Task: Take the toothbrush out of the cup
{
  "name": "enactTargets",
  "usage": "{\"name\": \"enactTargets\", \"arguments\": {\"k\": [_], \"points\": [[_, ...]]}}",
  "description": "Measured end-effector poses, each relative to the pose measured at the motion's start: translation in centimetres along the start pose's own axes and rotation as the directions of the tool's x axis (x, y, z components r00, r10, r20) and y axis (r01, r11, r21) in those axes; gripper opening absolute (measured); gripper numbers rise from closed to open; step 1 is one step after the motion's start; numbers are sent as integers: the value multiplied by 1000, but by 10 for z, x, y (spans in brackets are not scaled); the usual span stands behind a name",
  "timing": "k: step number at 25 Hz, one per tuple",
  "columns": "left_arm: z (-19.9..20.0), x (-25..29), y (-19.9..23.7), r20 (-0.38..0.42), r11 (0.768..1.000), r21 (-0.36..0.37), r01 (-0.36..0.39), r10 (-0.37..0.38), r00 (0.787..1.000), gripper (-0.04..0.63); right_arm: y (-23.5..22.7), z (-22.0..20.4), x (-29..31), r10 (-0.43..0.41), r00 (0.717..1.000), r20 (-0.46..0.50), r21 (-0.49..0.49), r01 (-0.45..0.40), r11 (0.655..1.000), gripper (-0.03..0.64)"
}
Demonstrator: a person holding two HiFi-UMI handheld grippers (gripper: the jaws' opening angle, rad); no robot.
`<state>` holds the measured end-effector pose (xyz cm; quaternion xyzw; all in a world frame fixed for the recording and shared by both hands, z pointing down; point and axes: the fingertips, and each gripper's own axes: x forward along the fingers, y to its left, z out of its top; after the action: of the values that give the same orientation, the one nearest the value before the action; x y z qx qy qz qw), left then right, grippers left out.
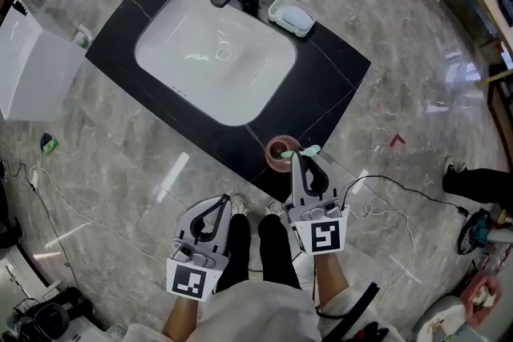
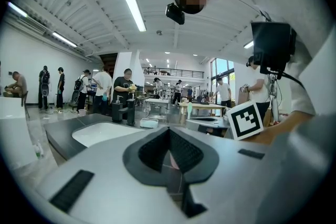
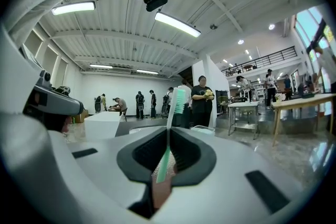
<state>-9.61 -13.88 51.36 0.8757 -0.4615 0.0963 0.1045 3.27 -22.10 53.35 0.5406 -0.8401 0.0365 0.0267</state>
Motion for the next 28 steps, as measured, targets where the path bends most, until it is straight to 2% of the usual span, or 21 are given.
{"name": "enactTargets", "arguments": {"k": [7,18,21,25,28], "points": [[10,-4,-1,27,1000,-5,-13,13,1000,-5,2,20,0,14,1000,23,-19,-14,1000,26],[65,-18,-11,140,1000,-10,-18,19,990,-5,3,87,-2,36,997,69,-72,-31,997,23],[78,-21,-16,168,1000,1,-18,18,986,-5,3,108,-2,37,991,126,-45,-31,999,23],[103,-28,-19,205,999,18,-26,22,979,-5,5,119,-4,56,995,86,-74,-50,996,23],[116,-31,-25,230,999,24,-25,19,973,-5,8,128,-9,66,994,91,-77,-59,995,23]]}}
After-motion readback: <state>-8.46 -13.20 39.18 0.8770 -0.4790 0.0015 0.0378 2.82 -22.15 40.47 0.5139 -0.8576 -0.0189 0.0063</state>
